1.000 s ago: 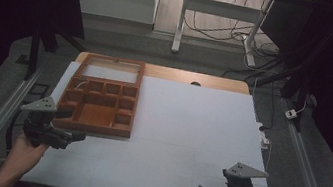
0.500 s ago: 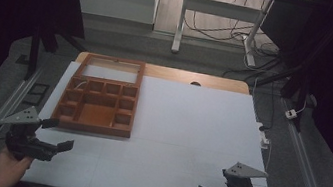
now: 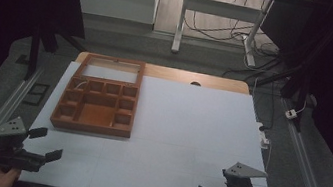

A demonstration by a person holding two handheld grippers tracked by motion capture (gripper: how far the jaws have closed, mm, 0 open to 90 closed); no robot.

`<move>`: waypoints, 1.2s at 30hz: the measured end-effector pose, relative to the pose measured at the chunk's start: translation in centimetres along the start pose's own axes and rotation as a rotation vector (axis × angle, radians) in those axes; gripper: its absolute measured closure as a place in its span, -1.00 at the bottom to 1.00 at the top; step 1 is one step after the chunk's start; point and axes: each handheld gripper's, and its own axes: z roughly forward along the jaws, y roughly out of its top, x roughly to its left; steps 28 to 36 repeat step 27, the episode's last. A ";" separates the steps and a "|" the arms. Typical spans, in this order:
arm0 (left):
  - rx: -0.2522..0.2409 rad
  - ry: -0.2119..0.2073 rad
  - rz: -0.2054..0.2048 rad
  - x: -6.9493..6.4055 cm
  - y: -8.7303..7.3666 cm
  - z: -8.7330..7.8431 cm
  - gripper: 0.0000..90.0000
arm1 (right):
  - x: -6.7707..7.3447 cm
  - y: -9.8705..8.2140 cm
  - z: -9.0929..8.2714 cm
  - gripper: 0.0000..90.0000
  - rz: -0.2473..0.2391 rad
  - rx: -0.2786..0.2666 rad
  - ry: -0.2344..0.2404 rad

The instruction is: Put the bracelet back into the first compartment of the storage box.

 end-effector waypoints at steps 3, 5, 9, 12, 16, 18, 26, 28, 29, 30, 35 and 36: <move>0.006 0.005 -0.012 0.1 -0.5 -0.3 -1.00 | 0.0 0.0 0.0 -1.00 0.001 0.000 -0.002; 0.012 0.008 -0.020 0.1 -0.9 -0.4 -1.00 | 0.0 0.0 0.0 -1.00 0.001 -0.001 -0.001; 0.029 0.013 -0.029 0.2 -1.6 -0.5 -1.00 | 0.0 0.0 0.0 -1.00 0.000 0.001 -0.001; 0.047 0.018 -0.032 0.3 -2.0 -0.5 -1.00 | 0.0 0.0 0.0 -1.00 0.001 -0.001 -0.001; 0.080 0.038 -0.028 0.3 -2.6 -0.4 -1.00 | 0.1 0.0 0.0 -1.00 0.001 0.000 -0.003; 0.104 0.052 -0.026 0.2 -2.9 -0.4 -1.00 | 0.1 0.0 0.0 -1.00 -0.001 0.001 -0.004; 0.153 0.080 -0.026 0.2 -3.1 -0.1 -1.00 | 0.1 0.1 0.1 -1.00 -0.008 0.006 -0.006; 0.153 0.078 -0.029 0.2 -3.1 -0.1 -1.00 | 0.1 0.1 0.1 -1.00 -0.009 0.008 -0.006; 0.153 0.078 -0.029 0.2 -3.1 -0.1 -1.00 | 0.1 0.1 0.1 -1.00 -0.009 0.008 -0.006; 0.153 0.078 -0.029 0.2 -3.1 -0.1 -1.00 | 0.1 0.1 0.1 -1.00 -0.009 0.008 -0.006; 0.153 0.078 -0.029 0.2 -3.1 -0.1 -1.00 | 0.1 0.1 0.1 -1.00 -0.009 0.008 -0.006; 0.153 0.078 -0.029 0.2 -3.1 -0.1 -1.00 | 0.1 0.1 0.1 -1.00 -0.009 0.008 -0.006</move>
